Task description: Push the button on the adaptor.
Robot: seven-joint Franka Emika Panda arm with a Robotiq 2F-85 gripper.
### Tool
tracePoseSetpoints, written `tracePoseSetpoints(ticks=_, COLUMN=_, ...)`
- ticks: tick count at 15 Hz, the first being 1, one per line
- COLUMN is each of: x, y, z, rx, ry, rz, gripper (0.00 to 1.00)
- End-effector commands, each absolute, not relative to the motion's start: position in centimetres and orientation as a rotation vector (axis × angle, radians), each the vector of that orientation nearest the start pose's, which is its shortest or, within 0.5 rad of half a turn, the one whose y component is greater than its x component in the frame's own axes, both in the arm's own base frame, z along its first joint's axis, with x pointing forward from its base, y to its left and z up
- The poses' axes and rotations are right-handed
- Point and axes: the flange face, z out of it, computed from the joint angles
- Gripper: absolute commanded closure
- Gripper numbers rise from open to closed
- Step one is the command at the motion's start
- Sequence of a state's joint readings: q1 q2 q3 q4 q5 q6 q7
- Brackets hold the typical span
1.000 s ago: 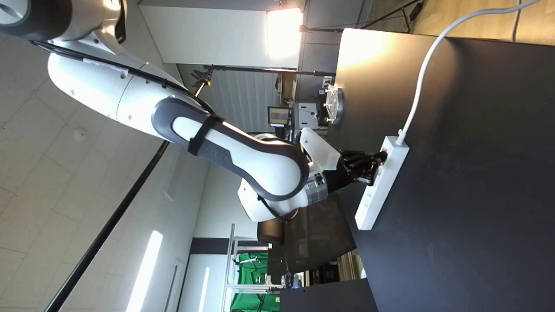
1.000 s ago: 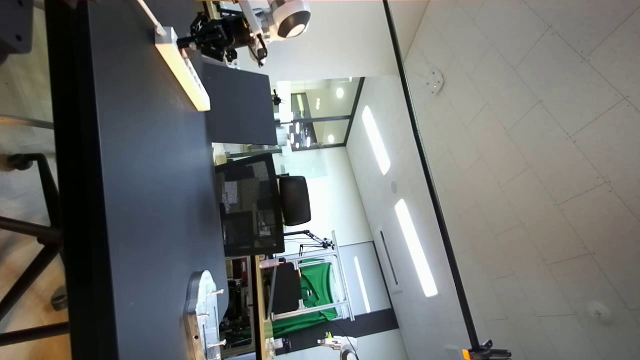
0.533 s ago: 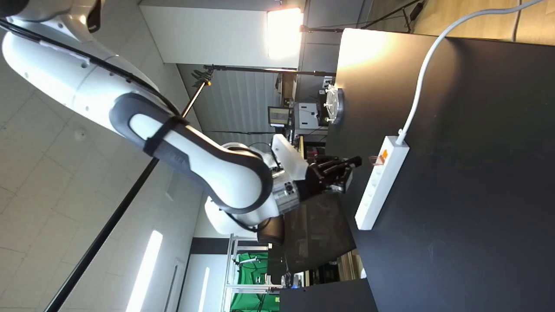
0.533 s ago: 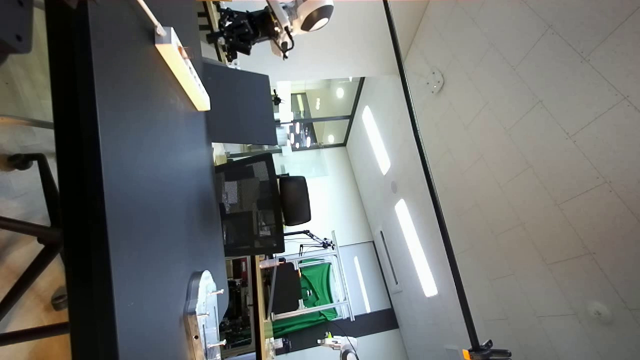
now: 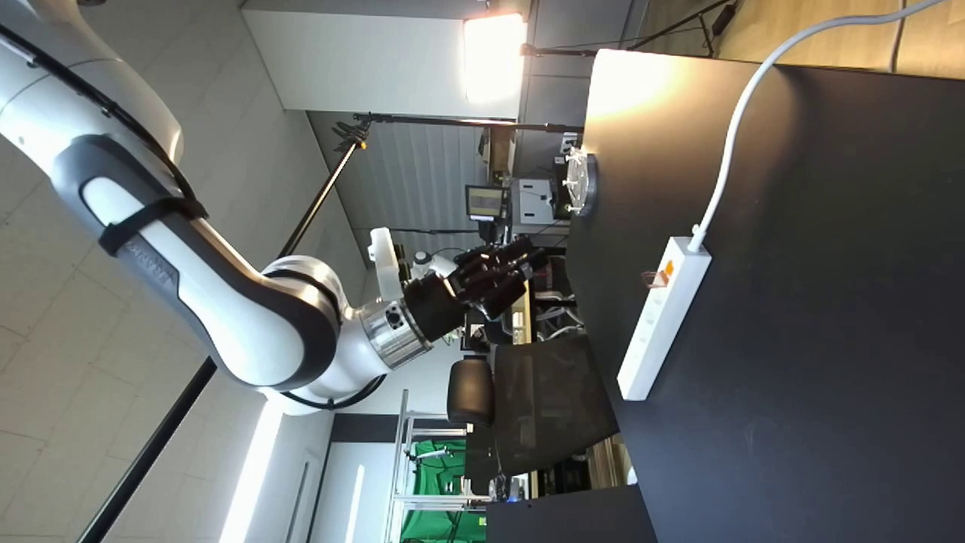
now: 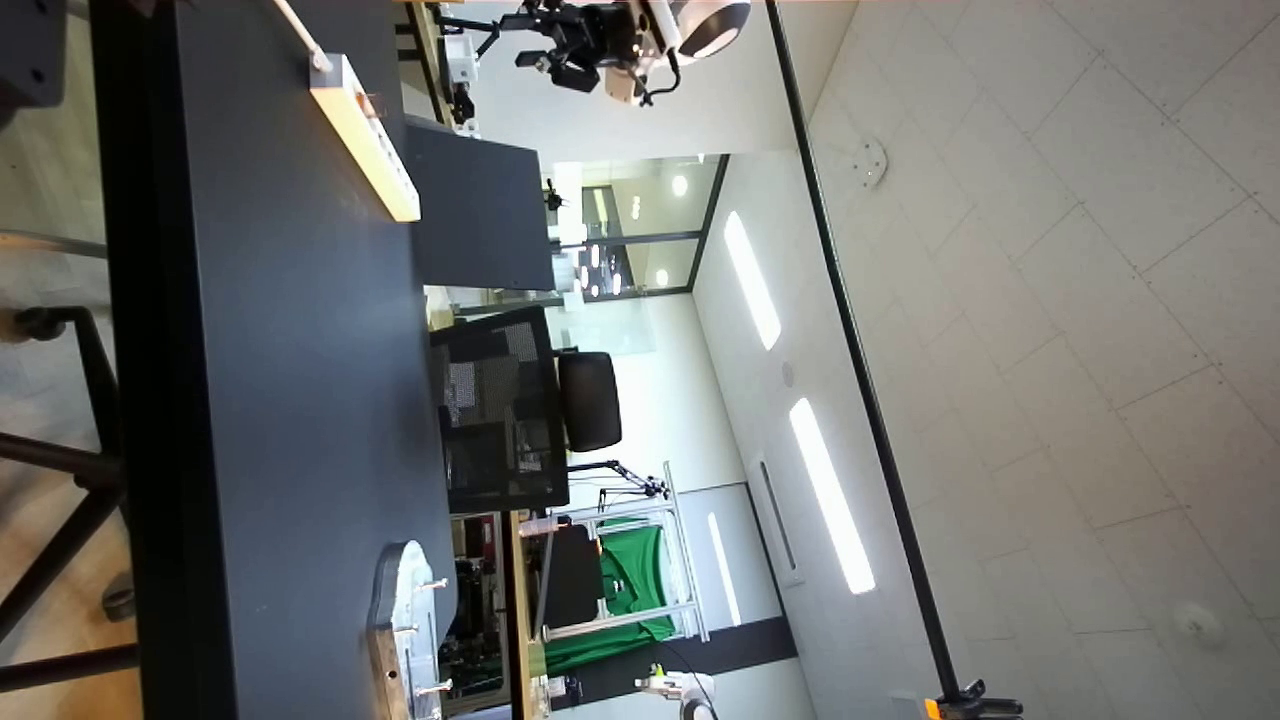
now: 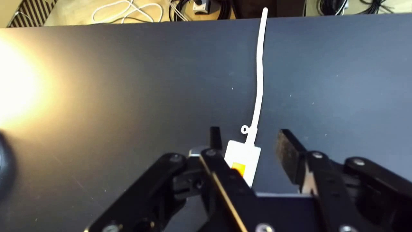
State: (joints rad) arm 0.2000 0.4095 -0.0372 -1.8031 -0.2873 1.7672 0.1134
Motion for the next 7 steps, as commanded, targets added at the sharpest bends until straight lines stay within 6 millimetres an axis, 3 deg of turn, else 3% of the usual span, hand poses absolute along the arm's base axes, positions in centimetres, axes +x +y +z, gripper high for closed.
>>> tracePoseSetpoints(ticks=1, x=58.77, y=6.12, z=30.03, rx=-3.312, ry=-0.313, rz=0.833, gripper=0.21)
tracePoseSetpoints(ticks=2, x=58.59, y=5.76, z=29.98, rx=-3.293, ry=-0.329, rz=0.865, gripper=0.13)
tracePoseSetpoints(ticks=3, x=58.49, y=6.26, z=29.54, rx=-3.335, ry=-0.320, rz=0.812, gripper=0.32)
tracePoseSetpoints(ticks=5, x=58.33, y=5.68, z=29.44, rx=-3.313, ry=-0.329, rz=0.844, gripper=0.18)
tracePoseSetpoints(ticks=7, x=58.30, y=5.61, z=29.39, rx=-3.305, ry=-0.330, rz=0.848, gripper=0.13)
